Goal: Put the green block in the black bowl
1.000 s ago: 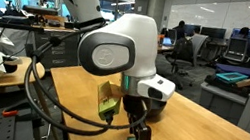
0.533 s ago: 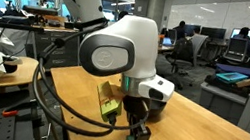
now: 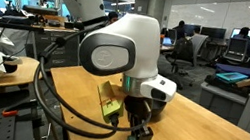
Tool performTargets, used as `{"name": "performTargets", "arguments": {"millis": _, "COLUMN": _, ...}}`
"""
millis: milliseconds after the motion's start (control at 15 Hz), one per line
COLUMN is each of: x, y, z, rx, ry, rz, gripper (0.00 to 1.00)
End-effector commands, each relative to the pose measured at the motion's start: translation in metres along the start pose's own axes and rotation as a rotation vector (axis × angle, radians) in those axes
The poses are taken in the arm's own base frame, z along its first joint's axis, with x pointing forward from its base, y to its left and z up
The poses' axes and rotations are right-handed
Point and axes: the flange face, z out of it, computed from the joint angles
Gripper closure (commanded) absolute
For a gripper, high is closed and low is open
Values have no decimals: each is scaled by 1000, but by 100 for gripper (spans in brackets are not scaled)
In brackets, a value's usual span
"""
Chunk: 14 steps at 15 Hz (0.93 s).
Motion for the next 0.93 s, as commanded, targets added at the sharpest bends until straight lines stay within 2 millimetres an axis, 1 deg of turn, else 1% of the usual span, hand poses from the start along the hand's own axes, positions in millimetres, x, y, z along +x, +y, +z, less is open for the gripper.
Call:
{"name": "performTargets", "arguments": {"millis": 0, "x": 9, "y": 5, "z": -30, "rx": -13, "ry": 17, "rz": -36, "gripper": 82}}
{"name": "performTargets", "arguments": {"millis": 200, "x": 17, "y": 2, "z": -55, "rx": -33, "ry": 31, "rz": -75, "gripper": 82}}
{"name": "performTargets", "arguments": {"millis": 333, "x": 23, "y": -5, "z": -74, "rx": -35, "ry": 38, "rz": -103, "gripper": 82}}
{"name": "performTargets", "arguments": {"millis": 600, "x": 40, "y": -24, "z": -110, "rx": -33, "ry": 53, "rz": -144, "gripper": 82}}
{"name": "performTargets", "arguments": {"millis": 733, "x": 50, "y": -36, "z": -122, "rx": -35, "ry": 60, "rz": -173, "gripper": 82}}
{"name": "performTargets", "arguments": {"millis": 867, "x": 60, "y": -51, "z": -131, "rx": -34, "ry": 69, "rz": -199, "gripper": 82}}
